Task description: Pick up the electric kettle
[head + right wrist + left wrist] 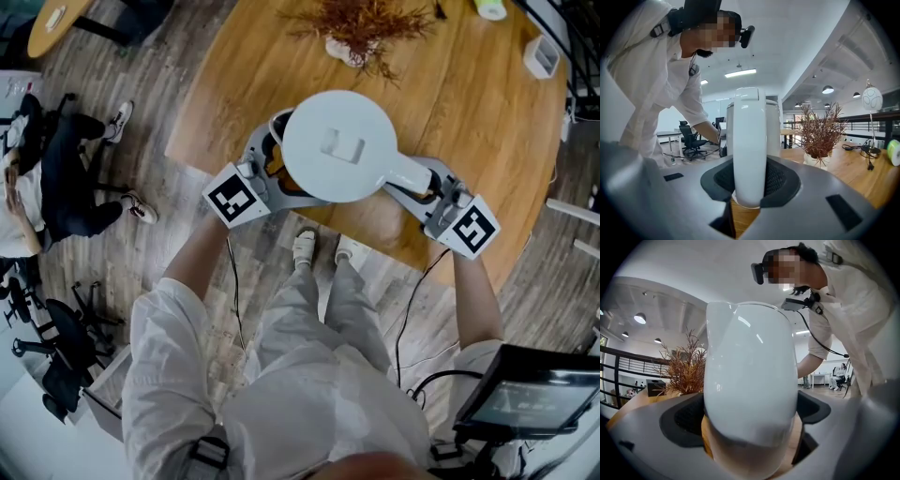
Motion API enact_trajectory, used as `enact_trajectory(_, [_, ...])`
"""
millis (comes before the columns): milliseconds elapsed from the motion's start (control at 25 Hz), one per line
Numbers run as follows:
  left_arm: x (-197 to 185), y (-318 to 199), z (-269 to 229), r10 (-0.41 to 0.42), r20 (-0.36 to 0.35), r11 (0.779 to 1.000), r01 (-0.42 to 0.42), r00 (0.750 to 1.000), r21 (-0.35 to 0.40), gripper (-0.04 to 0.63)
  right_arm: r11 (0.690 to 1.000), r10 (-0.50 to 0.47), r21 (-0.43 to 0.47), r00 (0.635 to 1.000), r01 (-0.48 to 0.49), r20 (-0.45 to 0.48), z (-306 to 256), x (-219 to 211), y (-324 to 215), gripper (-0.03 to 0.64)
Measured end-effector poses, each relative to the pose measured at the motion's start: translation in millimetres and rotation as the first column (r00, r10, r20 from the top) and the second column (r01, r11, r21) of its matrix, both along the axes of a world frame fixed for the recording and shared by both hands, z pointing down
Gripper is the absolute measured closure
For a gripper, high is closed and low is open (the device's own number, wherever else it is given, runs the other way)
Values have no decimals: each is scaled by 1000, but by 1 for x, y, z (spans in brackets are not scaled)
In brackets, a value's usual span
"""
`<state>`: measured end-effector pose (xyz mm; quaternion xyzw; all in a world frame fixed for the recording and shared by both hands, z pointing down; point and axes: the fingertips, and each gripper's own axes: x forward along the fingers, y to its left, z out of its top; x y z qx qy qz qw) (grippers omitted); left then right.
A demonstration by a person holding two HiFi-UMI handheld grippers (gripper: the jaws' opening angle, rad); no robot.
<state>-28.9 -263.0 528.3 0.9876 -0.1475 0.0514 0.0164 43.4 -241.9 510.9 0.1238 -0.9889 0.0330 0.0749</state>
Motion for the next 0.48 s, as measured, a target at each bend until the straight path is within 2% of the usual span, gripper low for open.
enact_trajectory(120, [-1,-1,-1,-3,-22,1000,4,1000,9,9,1000,-1,4,1000,1,-5,-1,-1,-1,515])
enact_trajectory(480, [-1,0,0,-21,-26,1000,21,999,5,9,1000,14,21,1000,-13,-11,1,0,-2,520])
